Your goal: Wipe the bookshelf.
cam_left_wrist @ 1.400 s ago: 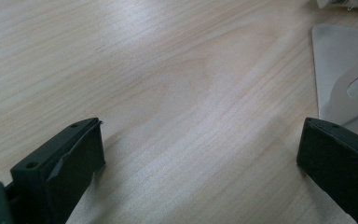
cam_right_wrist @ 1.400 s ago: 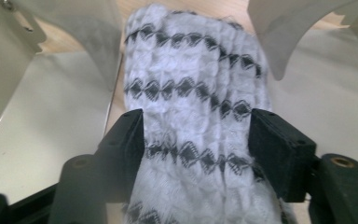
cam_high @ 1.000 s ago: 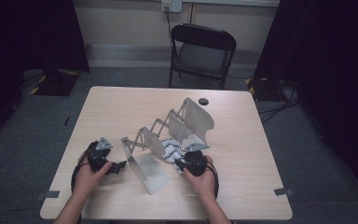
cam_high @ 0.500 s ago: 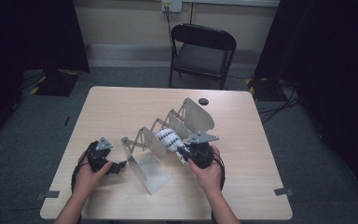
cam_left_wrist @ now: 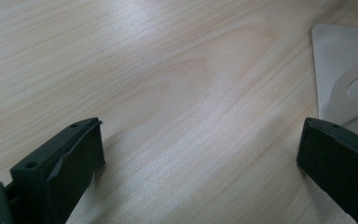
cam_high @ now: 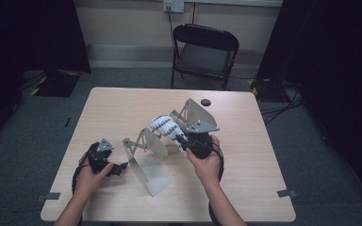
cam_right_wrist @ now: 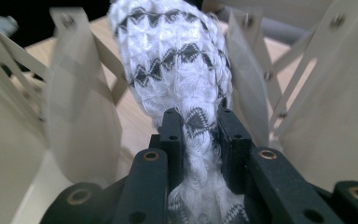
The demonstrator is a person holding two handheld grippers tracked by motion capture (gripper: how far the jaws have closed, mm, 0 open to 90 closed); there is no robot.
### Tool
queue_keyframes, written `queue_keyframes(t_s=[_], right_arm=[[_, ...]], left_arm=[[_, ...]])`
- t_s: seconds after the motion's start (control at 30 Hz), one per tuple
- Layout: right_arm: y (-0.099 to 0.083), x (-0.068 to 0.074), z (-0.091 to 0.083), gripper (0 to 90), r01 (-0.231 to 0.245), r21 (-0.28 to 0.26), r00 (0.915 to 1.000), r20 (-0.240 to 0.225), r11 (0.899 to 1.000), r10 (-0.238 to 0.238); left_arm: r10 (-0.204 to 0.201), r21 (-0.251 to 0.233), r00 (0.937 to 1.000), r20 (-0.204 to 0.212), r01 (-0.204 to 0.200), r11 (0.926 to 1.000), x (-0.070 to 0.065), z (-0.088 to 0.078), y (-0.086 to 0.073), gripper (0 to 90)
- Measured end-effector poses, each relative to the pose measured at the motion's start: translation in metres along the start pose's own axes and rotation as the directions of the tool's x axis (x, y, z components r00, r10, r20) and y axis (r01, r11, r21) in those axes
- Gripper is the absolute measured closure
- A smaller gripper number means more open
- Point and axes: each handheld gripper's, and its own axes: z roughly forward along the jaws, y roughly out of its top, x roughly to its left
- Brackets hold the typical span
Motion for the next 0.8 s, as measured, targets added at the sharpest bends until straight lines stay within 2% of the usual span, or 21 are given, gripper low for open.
queue_keyframes(t_s=[0.17,0.33,0.5,0.57,0.73,0.8], right_arm=[[-0.020,-0.007,0.013,75.5,-0.039,0.042,0.9991,0.019,0.998,0.038],[-0.031,-0.012,0.016,75.5,-0.050,0.064,0.9983,0.034,0.997,0.048],[-0.045,-0.013,0.021,75.5,-0.048,0.112,0.9980,0.046,0.993,0.043],[-0.047,-0.013,0.022,75.5,-0.048,0.119,0.9980,0.046,0.992,0.043],[-0.066,-0.010,0.030,75.5,-0.049,0.179,0.9985,0.033,0.983,0.044],[-0.069,-0.009,0.030,75.4,-0.047,0.183,0.9988,0.023,0.982,0.044]], left_arm=[[-0.003,0.000,1.0000,0.001,0.003,1.0000,0.000,0.000,0.000,0.2],[-0.003,-0.001,1.0000,0.001,0.003,1.0000,0.000,0.000,0.000,0.2],[-0.003,-0.002,1.0000,0.002,0.003,1.0000,0.000,0.000,0.000,0.2],[-0.003,-0.001,1.0000,0.001,0.003,1.0000,0.000,0.000,0.000,0.2],[-0.003,-0.002,1.0000,0.001,0.003,1.0000,0.000,0.000,0.000,0.2],[-0.003,0.000,1.0000,0.001,0.003,1.0000,0.000,0.000,0.000,0.2]])
